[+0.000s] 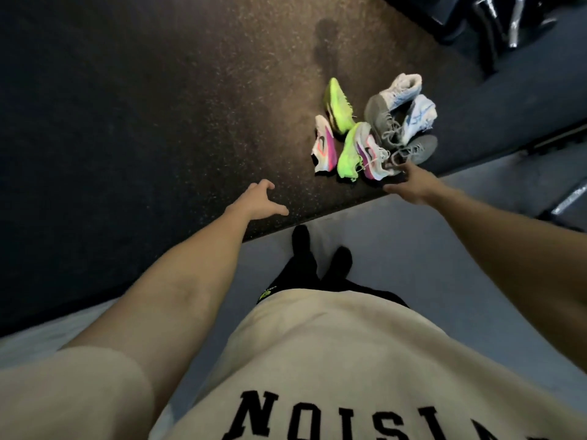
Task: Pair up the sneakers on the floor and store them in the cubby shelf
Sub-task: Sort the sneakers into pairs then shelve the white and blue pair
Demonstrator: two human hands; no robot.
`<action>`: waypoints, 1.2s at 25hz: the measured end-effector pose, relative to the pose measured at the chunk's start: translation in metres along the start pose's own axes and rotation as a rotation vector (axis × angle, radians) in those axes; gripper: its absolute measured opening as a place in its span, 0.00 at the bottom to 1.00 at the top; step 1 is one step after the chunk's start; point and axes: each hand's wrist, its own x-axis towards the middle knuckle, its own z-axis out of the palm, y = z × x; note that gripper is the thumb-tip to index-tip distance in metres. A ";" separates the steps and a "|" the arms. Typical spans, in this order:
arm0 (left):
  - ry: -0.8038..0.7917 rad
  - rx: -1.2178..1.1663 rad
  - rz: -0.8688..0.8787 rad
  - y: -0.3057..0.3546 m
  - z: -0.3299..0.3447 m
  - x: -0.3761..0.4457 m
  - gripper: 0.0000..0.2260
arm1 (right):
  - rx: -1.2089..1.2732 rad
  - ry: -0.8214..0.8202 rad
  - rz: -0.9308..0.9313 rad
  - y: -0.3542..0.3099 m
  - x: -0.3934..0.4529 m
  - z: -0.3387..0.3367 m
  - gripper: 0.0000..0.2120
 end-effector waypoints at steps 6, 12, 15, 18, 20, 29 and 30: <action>-0.079 0.102 0.089 0.041 -0.030 0.111 0.41 | 0.109 0.072 0.162 0.007 0.064 -0.010 0.36; -0.092 0.131 0.059 0.056 -0.005 0.253 0.41 | 0.138 0.088 0.212 0.039 0.187 0.012 0.34; -0.058 0.154 0.046 0.052 0.030 0.337 0.41 | 0.070 0.095 0.176 0.070 0.262 0.037 0.33; -0.045 0.172 0.039 0.043 0.072 0.418 0.41 | 0.011 0.130 0.158 0.105 0.333 0.066 0.33; -0.041 0.182 0.052 0.033 0.103 0.471 0.42 | -0.022 0.155 0.159 0.131 0.380 0.089 0.33; 0.083 0.276 0.138 -0.002 0.204 0.662 0.42 | -0.143 0.311 0.207 0.233 0.546 0.181 0.36; 0.106 0.288 0.163 -0.004 0.214 0.675 0.39 | -0.173 0.315 0.202 0.241 0.560 0.189 0.34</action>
